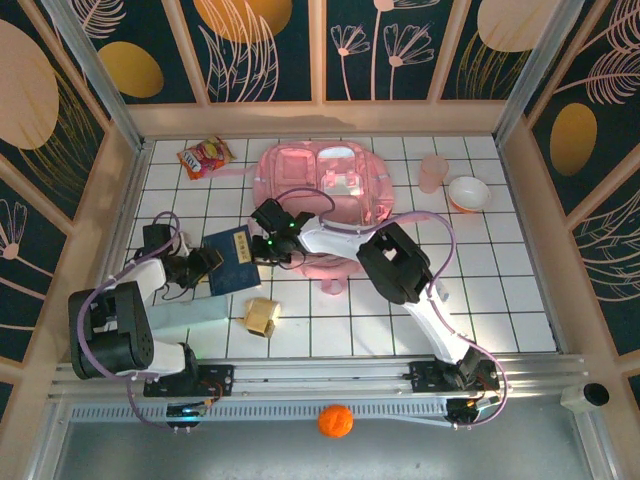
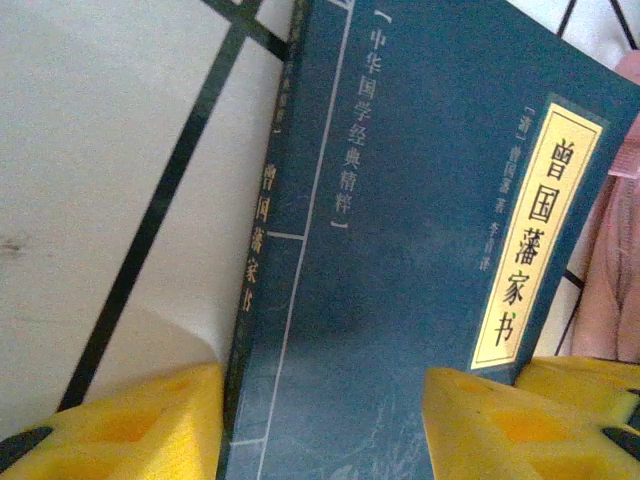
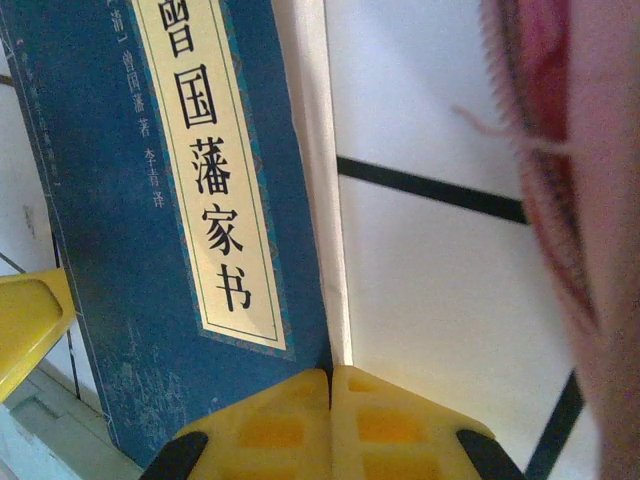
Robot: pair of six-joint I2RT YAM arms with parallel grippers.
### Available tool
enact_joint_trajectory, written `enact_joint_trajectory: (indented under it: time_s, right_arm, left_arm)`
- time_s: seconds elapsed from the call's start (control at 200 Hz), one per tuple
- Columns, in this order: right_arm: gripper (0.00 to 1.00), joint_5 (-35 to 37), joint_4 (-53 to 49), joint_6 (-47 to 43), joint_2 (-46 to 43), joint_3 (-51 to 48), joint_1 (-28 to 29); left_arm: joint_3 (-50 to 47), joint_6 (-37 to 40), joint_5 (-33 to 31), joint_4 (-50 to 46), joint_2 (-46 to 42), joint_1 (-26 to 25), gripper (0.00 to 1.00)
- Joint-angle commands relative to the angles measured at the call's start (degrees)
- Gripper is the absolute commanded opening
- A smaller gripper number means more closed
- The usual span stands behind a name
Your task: Pack books, pencil case, and school supplies into a backpack
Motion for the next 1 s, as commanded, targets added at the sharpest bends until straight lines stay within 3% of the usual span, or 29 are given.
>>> enact_joint_trajectory:
  time_s: [0.0,0.18,0.586,0.996]
  right_arm:
    - [0.04,-0.4,-1.0,-0.2,2.6,-0.7,0.7]
    - [0.03,-1.3,0.3,0.1,2.4,-1.1,0.7]
    - [0.03,-2.3,2.9,1.1,1.9,-1.8,0.7]
    - [0.03,-1.7,6.2,2.4,-0.7,-4.1,0.5]
  left_arm:
    - [0.4,-3.5,10.4,1.4,-2.8,-2.8,0.52]
    - [0.7,-5.5,13.7,2.9,-6.9,-2.8,0.51]
    - [-4.3,-7.6,19.2,9.9,-3.9,-3.6,0.5]
    - [-6.0,-8.4,16.7,9.5,-6.7,-4.8,0.48]
